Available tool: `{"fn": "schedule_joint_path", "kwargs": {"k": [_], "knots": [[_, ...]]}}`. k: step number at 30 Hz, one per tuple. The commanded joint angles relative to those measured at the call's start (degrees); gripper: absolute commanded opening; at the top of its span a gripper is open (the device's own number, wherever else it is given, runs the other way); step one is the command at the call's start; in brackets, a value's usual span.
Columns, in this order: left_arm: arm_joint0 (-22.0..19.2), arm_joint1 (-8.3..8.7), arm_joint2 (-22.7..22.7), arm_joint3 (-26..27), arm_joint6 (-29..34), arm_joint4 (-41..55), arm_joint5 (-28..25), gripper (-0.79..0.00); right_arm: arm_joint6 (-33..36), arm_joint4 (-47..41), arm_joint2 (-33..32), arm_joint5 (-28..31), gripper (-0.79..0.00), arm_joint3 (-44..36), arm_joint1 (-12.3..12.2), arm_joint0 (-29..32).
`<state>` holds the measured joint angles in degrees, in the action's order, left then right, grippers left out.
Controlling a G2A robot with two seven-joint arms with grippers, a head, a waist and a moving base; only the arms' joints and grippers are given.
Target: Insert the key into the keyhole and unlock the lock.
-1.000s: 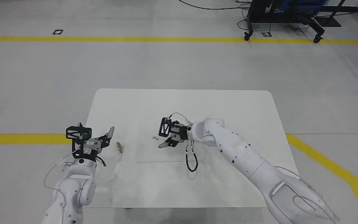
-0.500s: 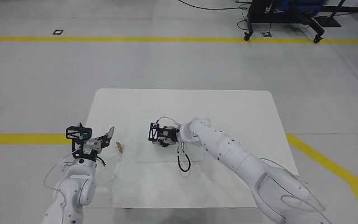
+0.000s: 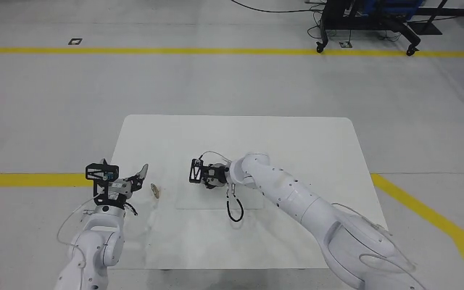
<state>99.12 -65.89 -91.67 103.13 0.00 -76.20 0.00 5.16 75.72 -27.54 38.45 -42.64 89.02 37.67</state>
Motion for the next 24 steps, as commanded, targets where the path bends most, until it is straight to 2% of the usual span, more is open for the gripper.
{"fn": "schedule_joint_path", "kwargs": {"k": [1,7,17,24], "knots": [[0.0,0.0,0.0,0.0,0.0,0.0,0.0,0.0,-0.3,0.39,-0.21,0.14,-0.785,-0.16,-0.09,0.14],[0.0,0.0,0.0,0.0,0.0,0.0,0.0,0.0,-2.09,3.32,-1.62,-0.38,-0.785,-4.32,-1.55,1.88],[0.0,0.0,0.0,0.0,0.0,0.0,0.0,0.0,0.31,8.72,-9.07,-0.51,-0.785,-21.02,-7.59,10.63],[0.0,0.0,0.0,0.0,0.0,0.0,0.0,0.0,0.4,8.56,-9.51,-0.52,-0.785,-21.55,-7.8,11.05]]}}
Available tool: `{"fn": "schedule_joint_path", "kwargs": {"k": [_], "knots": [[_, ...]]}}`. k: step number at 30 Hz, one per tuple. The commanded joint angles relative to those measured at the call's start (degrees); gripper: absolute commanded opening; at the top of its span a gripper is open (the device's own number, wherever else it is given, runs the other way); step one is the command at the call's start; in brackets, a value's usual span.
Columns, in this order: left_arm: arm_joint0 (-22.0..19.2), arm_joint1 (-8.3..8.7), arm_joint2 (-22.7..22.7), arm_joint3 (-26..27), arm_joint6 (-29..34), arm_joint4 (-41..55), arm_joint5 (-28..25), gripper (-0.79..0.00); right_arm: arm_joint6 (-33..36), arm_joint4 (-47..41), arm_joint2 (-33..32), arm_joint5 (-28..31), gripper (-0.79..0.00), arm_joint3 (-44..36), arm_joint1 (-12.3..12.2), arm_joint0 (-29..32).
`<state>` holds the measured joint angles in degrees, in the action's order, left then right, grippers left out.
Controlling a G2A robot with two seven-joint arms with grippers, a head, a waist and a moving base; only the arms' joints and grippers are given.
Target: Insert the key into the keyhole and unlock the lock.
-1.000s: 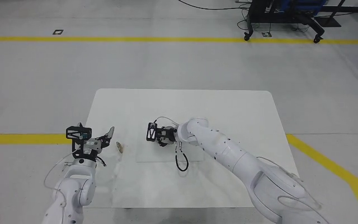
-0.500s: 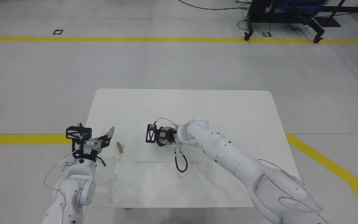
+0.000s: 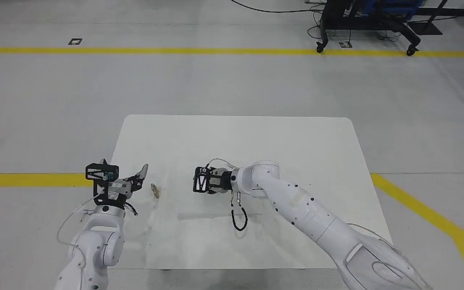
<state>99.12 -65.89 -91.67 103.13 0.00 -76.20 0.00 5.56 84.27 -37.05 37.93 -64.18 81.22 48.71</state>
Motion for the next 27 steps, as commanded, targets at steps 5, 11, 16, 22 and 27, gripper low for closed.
{"fn": "schedule_joint_path", "kwargs": {"k": [5,11,16,22,27], "knots": [[0.0,0.0,0.0,0.0,0.0,0.0,0.0,0.0,0.0,0.0,0.0,0.0,-0.785,-0.01,0.0,0.01],[-2.29,-0.14,2.11,1.76,2.01,-1.81,-0.48,0.0,0.0,0.0,0.0,0.0,-0.785,-0.01,0.0,0.01],[-10.16,-0.48,8.11,1.01,9.42,-4.87,-4.67,0.0,0.0,0.0,0.0,0.0,-0.785,-0.01,0.0,0.01],[-19.16,-0.99,14.86,-3.34,20.25,-12.67,-6.92,0.0,0.0,0.0,0.0,0.0,-0.785,-0.01,0.0,0.01],[-22.13,-1.48,18.72,-6.85,23.7,-19.53,-4.93,0.0,0.0,0.0,0.0,0.0,-0.785,-0.01,0.0,0.01]]}}
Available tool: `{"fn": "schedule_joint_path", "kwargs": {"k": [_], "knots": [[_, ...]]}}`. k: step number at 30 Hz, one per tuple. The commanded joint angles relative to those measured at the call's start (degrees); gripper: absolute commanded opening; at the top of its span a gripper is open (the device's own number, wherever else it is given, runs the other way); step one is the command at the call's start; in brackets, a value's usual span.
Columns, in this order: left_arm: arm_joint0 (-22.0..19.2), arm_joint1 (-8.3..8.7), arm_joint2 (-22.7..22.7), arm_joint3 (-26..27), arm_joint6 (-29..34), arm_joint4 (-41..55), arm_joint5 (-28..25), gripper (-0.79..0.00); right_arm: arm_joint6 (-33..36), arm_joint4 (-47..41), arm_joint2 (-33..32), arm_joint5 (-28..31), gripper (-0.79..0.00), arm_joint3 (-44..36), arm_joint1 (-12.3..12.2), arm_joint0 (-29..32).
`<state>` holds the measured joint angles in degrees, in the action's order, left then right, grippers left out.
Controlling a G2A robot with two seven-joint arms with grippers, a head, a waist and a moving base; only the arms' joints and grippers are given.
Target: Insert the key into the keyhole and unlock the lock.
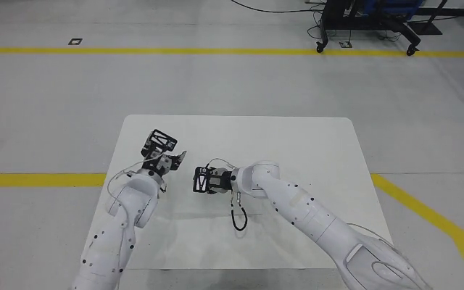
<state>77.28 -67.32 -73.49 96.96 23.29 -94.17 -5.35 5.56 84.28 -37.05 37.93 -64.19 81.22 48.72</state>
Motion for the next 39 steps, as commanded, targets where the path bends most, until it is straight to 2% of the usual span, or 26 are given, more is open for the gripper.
{"fn": "schedule_joint_path", "kwargs": {"k": [1,7,15,25,37,39], "knots": [[-0.49,-0.13,0.97,-1.26,0.66,-2.47,0.81,0.0,0.0,0.0,0.0,0.0,-0.785,0.0,0.0,0.0],[-0.82,-0.27,1.79,-3.73,1.69,-5.09,-0.05,0.0,0.0,0.0,0.0,0.0,-0.785,0.0,0.0,0.0],[-0.78,-0.35,2.68,-5.05,2.75,-6.4,-3.91,0.0,0.0,0.0,0.0,0.0,-0.785,0.0,0.0,0.0],[-2.16,-0.88,4.07,-7.8,2.37,-7.25,-3.74,0.0,0.0,0.0,0.0,0.0,-0.785,0.0,0.0,0.0],[-1.34,-0.92,2.59,-7.74,0.78,-6.25,-4.44,0.0,0.0,0.0,0.0,0.0,-0.785,0.0,0.0,0.0],[-1.13,-0.93,2.38,-7.62,0.33,-6.14,-4.36,0.0,-0.19,-0.49,-0.71,-1.63,-0.785,-0.12,-0.12,0.77]]}}
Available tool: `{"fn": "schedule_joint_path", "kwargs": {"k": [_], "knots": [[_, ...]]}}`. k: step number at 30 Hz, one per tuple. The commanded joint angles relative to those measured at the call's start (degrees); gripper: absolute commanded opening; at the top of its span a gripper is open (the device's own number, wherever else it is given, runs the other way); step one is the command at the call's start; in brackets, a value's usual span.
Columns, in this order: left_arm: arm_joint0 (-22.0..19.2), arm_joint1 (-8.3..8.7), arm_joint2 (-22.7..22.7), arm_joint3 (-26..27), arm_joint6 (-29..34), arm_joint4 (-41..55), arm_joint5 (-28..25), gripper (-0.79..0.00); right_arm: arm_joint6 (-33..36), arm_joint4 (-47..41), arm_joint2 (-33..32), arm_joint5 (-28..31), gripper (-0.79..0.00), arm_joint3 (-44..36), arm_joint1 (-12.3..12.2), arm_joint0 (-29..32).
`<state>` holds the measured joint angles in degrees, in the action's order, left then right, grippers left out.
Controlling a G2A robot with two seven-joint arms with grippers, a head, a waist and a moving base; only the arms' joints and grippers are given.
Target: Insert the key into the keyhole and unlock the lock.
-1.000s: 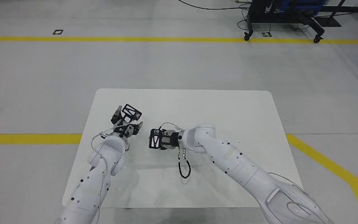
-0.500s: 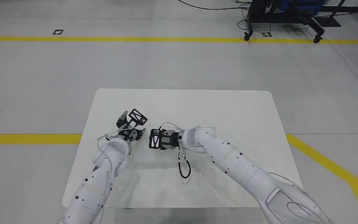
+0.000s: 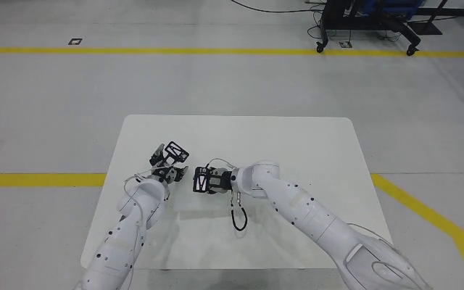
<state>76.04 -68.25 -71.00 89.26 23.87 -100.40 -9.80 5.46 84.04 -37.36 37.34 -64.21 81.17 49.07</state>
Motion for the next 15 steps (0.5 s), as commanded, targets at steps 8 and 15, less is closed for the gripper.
{"fn": "schedule_joint_path", "kwargs": {"k": [8,15], "knots": [[3.07,0.25,-2.87,4.15,-3.18,4.47,-1.85,0.0,0.96,-0.41,-5.02,-3.89,-0.785,-2.85,-1.72,3.83],[5.93,0.71,-3.28,7.48,-2.77,2.69,-5.83,0.0,2.03,0.4,-7.25,-4.51,-0.785,-5.88,-2.69,6.17]]}}
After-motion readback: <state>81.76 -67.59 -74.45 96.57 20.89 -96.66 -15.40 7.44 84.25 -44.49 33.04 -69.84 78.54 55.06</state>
